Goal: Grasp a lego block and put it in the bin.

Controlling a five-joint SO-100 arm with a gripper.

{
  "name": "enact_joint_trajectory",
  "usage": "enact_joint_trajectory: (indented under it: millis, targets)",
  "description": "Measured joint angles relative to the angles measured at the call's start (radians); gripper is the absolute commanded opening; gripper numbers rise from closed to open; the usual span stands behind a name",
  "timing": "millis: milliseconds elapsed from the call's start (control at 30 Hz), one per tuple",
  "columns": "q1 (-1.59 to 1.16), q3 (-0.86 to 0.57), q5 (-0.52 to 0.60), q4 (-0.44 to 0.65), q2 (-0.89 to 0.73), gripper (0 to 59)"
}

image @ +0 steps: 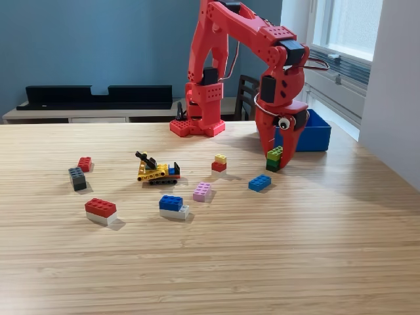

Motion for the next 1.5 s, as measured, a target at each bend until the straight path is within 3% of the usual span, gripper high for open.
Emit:
enact_joint_trajectory:
  millis: [167, 433, 567, 1067, 1500]
  targets:
    - [0.0, -0.13, 0.057, 0.118, 0.0, 0.0]
    - [-0.012, -0.477, 0.158, 0.394, 0.0, 0.0]
    - [-0.069, -0.565, 0.183, 0.479, 0.0, 0.0]
    - [-0.419, -0.514, 0.27, 0.523, 0.0, 0.0]
    - [-0.615, -0.443, 0.241, 0.523, 0.0, 0.3]
